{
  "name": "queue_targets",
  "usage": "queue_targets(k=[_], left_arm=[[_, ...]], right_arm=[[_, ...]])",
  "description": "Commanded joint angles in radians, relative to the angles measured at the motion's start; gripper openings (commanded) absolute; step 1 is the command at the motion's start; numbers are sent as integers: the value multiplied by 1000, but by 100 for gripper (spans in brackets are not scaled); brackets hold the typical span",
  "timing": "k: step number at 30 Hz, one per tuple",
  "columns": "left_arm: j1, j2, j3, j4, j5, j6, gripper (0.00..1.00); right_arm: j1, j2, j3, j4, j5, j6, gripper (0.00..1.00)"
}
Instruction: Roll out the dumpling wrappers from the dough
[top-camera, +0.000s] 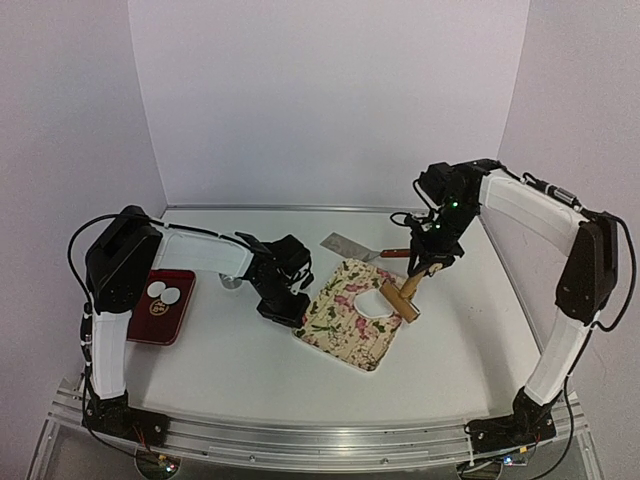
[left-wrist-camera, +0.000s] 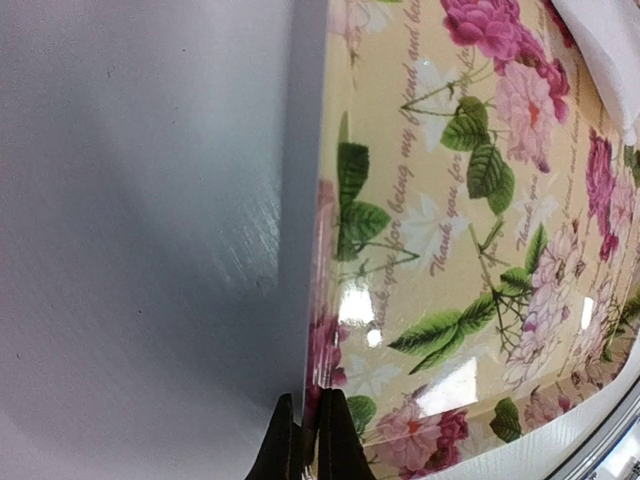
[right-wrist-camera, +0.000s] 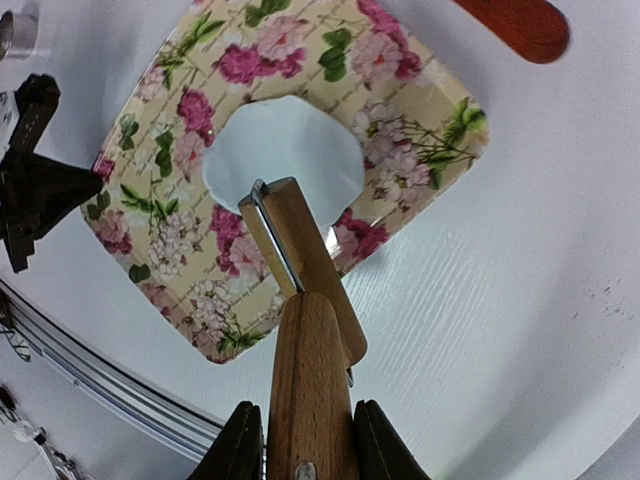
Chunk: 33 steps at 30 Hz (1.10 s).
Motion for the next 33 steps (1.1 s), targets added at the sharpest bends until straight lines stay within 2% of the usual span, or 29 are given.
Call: queue_targets(k=[1,5,16,33], left_arm=[[8,13,9,-33,-47,14,0],[8,-4,-22,-8,-24,35,0],[-5,-2,-64,7,3,56,0],[-7,36,-33,1,17,58,0]], right_arm=[[77,45,78,-25,94,-57,0],[124,110,147,-21,146,-63,0],[159,277,285,-16,105,-44,0],[194,349,284,-19,117,-63,0]])
